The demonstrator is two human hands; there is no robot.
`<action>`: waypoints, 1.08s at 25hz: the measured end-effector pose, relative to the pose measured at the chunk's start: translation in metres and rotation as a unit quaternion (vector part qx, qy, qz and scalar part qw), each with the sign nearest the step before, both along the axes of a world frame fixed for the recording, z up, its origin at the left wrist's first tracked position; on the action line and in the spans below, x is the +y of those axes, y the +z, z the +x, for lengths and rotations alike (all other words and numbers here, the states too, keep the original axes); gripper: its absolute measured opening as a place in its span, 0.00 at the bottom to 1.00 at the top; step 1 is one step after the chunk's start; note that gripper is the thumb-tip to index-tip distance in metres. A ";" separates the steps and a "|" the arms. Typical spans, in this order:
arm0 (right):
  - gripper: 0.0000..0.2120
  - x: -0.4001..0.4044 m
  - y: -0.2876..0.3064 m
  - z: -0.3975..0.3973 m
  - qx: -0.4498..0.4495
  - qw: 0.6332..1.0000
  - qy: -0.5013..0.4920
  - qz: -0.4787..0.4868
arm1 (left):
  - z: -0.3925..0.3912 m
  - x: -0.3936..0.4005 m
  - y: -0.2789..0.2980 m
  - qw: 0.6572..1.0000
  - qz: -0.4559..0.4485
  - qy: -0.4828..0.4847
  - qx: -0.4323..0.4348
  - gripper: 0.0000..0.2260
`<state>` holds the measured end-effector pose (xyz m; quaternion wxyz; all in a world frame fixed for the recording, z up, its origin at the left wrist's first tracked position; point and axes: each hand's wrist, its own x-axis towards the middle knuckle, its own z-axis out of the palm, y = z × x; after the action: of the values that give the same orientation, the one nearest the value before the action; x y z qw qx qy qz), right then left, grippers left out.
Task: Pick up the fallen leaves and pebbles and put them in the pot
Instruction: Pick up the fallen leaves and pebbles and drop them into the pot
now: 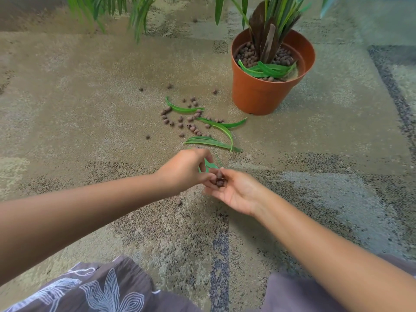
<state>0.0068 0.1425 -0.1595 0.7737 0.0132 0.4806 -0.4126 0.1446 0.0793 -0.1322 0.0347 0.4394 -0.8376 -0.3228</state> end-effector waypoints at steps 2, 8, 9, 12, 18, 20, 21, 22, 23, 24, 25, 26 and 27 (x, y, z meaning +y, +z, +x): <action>0.14 -0.002 0.001 -0.007 0.016 1.000 -0.015 0.007 | 0.012 -0.001 -0.006 0.997 -0.016 -0.034 -0.073 0.12; 0.14 -0.003 0.001 -0.019 0.032 0.998 -0.044 0.013 | 0.042 0.016 -0.039 0.926 0.005 -0.260 -0.274 0.17; 0.14 -0.002 0.001 -0.019 0.035 0.998 -0.049 0.017 | 0.042 0.013 -0.041 0.931 0.009 -0.252 -0.264 0.15; 0.14 0.000 -0.002 -0.020 0.041 0.997 -0.059 0.027 | 0.043 0.003 -0.044 0.942 0.019 -0.236 -0.239 0.11; 0.14 0.003 -0.005 -0.020 0.043 0.997 -0.051 0.039 | 0.053 -0.013 -0.044 0.960 -0.064 -0.173 -0.213 0.12; 0.14 0.004 -0.007 -0.020 0.038 0.997 -0.052 0.044 | 0.056 -0.019 -0.044 0.958 -0.082 -0.150 -0.232 0.18; 0.14 0.004 -0.008 -0.020 0.036 0.997 -0.052 0.046 | 0.057 -0.020 -0.045 0.955 -0.087 -0.141 -0.244 0.19; 0.14 0.004 -0.009 -0.020 0.036 0.997 -0.051 0.047 | 0.057 -0.021 -0.045 0.956 -0.084 -0.133 -0.249 0.20; 0.14 0.004 -0.009 -0.020 0.036 0.997 -0.050 0.048 | 0.057 -0.021 -0.046 0.958 -0.069 -0.126 -0.248 0.19; 0.14 0.004 -0.010 -0.020 0.036 0.997 -0.049 0.048 | 0.056 -0.021 -0.047 0.961 -0.047 -0.123 -0.244 0.18; 0.14 0.005 -0.011 -0.019 0.037 0.997 -0.048 0.048 | 0.056 -0.021 -0.049 0.962 -0.025 -0.123 -0.241 0.17; 0.14 0.005 -0.012 -0.019 0.038 0.997 -0.047 0.048 | 0.056 -0.021 -0.050 0.963 -0.004 -0.126 -0.238 0.15; 0.14 0.005 -0.013 -0.018 0.038 0.997 -0.045 0.048 | 0.056 -0.021 -0.050 0.963 0.013 -0.131 -0.235 0.12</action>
<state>-0.0111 0.1477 -0.1722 0.7337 0.0563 0.5281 -0.4238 0.2004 0.0587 -0.1825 -0.2113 0.3893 -0.8684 -0.2228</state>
